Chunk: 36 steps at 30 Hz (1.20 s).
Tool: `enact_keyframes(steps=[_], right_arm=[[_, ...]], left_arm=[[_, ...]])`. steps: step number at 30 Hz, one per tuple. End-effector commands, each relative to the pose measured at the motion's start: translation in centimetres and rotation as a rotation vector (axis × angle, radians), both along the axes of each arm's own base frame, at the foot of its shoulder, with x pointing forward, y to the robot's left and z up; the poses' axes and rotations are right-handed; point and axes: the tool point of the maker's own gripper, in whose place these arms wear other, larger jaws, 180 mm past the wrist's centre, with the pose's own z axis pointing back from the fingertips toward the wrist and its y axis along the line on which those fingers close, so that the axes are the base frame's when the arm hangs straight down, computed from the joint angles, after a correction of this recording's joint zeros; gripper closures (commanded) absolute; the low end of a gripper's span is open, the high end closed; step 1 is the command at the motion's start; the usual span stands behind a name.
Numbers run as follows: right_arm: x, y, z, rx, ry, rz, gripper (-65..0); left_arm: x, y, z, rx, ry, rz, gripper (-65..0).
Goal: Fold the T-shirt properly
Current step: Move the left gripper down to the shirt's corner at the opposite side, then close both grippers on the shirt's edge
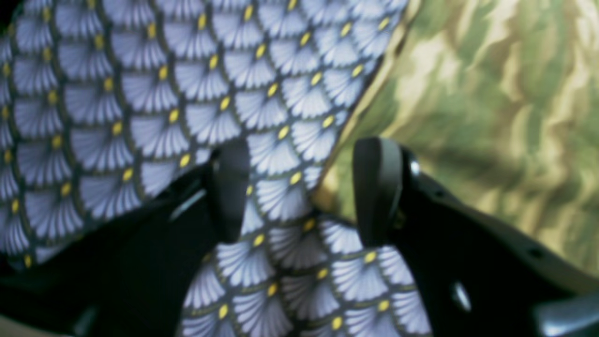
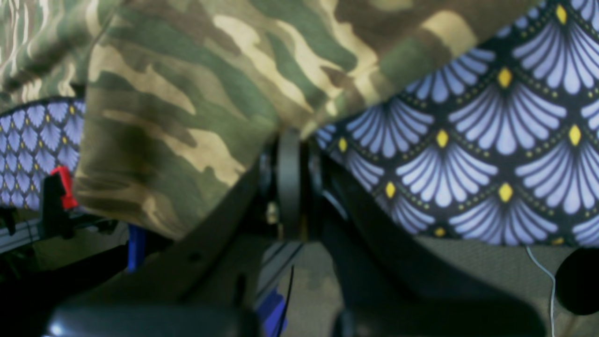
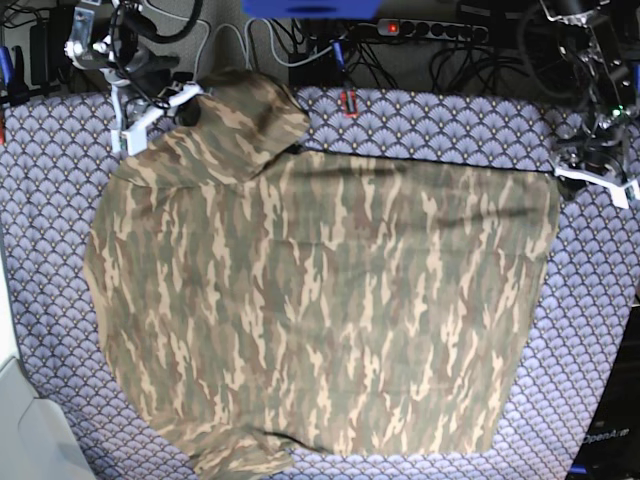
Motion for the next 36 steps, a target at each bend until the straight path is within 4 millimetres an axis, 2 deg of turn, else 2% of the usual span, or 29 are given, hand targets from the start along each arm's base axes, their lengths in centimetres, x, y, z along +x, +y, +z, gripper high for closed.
enact_keyframes(steps=[1, 4, 6, 10, 17, 26, 31, 33, 36], right_arm=[[0.5, 0.0, 0.6, 0.004, -0.028, 0.005, 0.0], [0.5, 0.1, 0.6, 0.005, -0.028, 0.006, 0.0], [0.5, 0.1, 0.6, 0.005, -0.028, 0.006, 0.0], [0.6, 0.1, 0.6, 0.005, -0.029, 0.006, 0.0], [0.6, 0.1, 0.7, 0.005, -0.031, 0.006, 0.0], [0.7, 0.1, 0.7, 0.005, -0.032, 0.006, 0.0], [0.7, 0.1, 0.7, 0.005, -0.032, 0.006, 0.0], [0.7, 0.1, 0.7, 0.005, -0.032, 0.006, 0.0], [0.7, 0.1, 0.7, 0.007, -0.033, 0.006, 0.0]], left_arm=[[1.5, -0.1, 1.4, 0.019, -0.052, -0.03, -34.8], [2.2, -2.0, 1.0, 0.006, -0.052, -0.114, -34.8], [2.2, -2.3, 0.8, 0.001, -0.051, -0.121, -34.8], [3.0, -2.3, 1.3, -0.002, -0.07, -0.116, -34.8], [2.4, -2.0, 0.4, -0.014, -0.047, -0.101, -34.8], [1.3, -2.5, -2.3, -0.066, 0.01, -0.079, -34.8], [1.0, -2.9, -2.5, -0.075, 0.016, -0.087, -34.5], [1.0, -3.0, -2.6, -0.077, 0.018, -0.088, -32.1], [1.1, -3.3, -2.7, -0.08, 0.023, -0.098, -22.7]])
